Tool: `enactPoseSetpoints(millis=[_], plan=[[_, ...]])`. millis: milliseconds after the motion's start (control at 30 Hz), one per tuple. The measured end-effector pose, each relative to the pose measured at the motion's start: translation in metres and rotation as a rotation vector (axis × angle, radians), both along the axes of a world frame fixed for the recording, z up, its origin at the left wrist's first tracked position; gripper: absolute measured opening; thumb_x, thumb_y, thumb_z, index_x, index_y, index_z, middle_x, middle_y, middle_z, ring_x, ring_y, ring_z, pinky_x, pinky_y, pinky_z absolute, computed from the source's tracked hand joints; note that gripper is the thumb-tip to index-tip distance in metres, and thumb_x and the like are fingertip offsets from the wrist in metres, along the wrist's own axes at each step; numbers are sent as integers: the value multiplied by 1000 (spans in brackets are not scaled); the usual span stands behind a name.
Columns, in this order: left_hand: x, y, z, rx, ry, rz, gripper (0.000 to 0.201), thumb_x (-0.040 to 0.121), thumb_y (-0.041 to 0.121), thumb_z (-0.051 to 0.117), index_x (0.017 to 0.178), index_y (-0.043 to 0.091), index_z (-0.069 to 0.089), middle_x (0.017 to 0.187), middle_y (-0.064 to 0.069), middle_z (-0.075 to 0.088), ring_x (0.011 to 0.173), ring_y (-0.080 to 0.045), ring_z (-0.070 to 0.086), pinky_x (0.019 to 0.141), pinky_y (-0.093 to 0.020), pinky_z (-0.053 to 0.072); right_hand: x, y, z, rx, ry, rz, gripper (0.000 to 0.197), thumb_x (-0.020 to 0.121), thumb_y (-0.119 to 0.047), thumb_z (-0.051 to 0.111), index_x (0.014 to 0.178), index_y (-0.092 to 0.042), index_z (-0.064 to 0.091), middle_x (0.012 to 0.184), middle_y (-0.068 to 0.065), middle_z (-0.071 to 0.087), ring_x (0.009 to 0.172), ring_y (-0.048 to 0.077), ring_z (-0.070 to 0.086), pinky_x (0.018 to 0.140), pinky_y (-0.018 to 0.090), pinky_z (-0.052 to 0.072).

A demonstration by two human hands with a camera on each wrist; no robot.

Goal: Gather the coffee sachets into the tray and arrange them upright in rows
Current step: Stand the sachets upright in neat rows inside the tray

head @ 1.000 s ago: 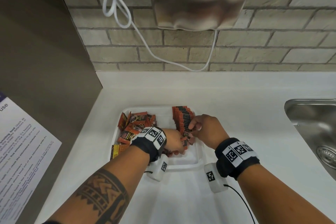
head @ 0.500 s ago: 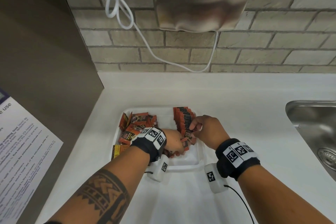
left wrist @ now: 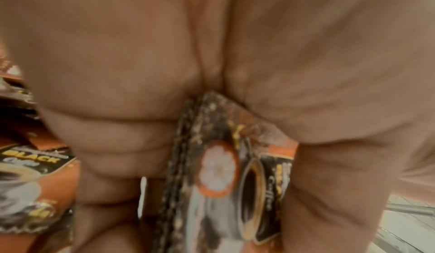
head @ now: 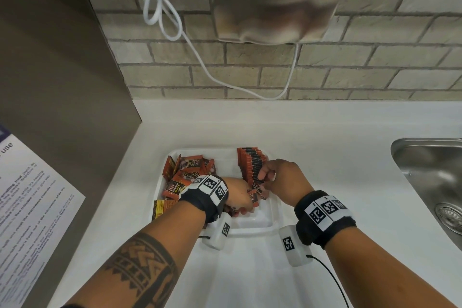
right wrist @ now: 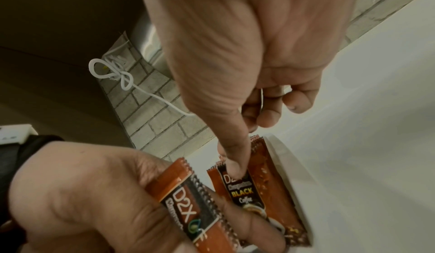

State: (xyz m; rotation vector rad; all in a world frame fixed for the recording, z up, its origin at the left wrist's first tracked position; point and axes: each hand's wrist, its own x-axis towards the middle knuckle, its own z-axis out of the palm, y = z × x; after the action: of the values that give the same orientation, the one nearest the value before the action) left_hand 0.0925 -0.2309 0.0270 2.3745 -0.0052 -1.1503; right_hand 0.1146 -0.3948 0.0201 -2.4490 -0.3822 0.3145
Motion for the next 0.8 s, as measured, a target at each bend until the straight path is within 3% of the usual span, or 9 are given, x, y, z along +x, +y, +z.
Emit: enactPoseSetpoints(millis=[100,200,367,467,567,600,667,733,800], plan=[[0,1,-1,6,-12,-4,5,91,18,65,91,14,68,77,0,66,63,-16,59,55,-21,47,0,0,0,-3,2,3,22,76,-3,76,84,-22,69,81,-4,60,71,7,53,64,17,43],[1,1,-2,-2,-22,-7,12,92,17,64,80,21,62,72,3,63,57,-12,55,47,-17,45,-2,0,1,-3,5,4,21,77,-4,76,85,-22,70,82,-3,59,71,8,53,64,17,43],[-1,3,-1,-25,-15,-12,6,94,15,62,90,17,66,78,0,64,60,-13,56,47,-16,46,-2,0,4,6,-3,0,19,77,-5,76,85,-21,70,84,4,63,70,11,54,64,18,42],[-2,8,5,-97,-10,3,22,96,11,61,116,8,70,84,-3,68,66,-15,61,58,-21,55,-1,-4,4,39,-31,-19,14,80,-9,76,85,-21,71,83,2,66,68,7,55,58,10,40],[-1,19,8,-128,-77,-53,24,93,21,67,114,13,75,102,-5,76,87,-21,68,93,-36,56,-4,-6,8,96,-42,-33,10,83,-15,77,82,-23,70,76,-8,68,62,-1,57,58,7,40],[0,23,7,-165,-103,-28,24,90,24,71,112,16,76,103,-4,77,89,-20,68,98,-39,54,-5,-6,11,147,-9,-25,9,84,-17,78,84,-21,70,74,-6,69,60,-3,59,58,6,40],[1,29,5,-272,-143,50,24,84,26,77,106,17,77,102,-8,77,87,-19,69,100,-42,53,-10,-5,17,268,99,9,12,83,-19,81,89,-16,71,77,-1,72,62,3,63,59,6,44],[2,32,4,-357,-186,117,29,80,29,82,102,11,77,97,-11,77,84,-21,70,99,-41,53,-11,-4,18,322,154,26,16,81,-20,82,92,-18,71,78,-2,72,66,9,65,67,16,52],[2,32,2,-417,-217,165,32,81,27,84,102,4,75,83,-9,74,75,-17,67,89,-34,55,-9,-3,17,333,143,15,15,81,-17,81,91,-20,71,74,-4,69,67,8,64,74,28,55]])
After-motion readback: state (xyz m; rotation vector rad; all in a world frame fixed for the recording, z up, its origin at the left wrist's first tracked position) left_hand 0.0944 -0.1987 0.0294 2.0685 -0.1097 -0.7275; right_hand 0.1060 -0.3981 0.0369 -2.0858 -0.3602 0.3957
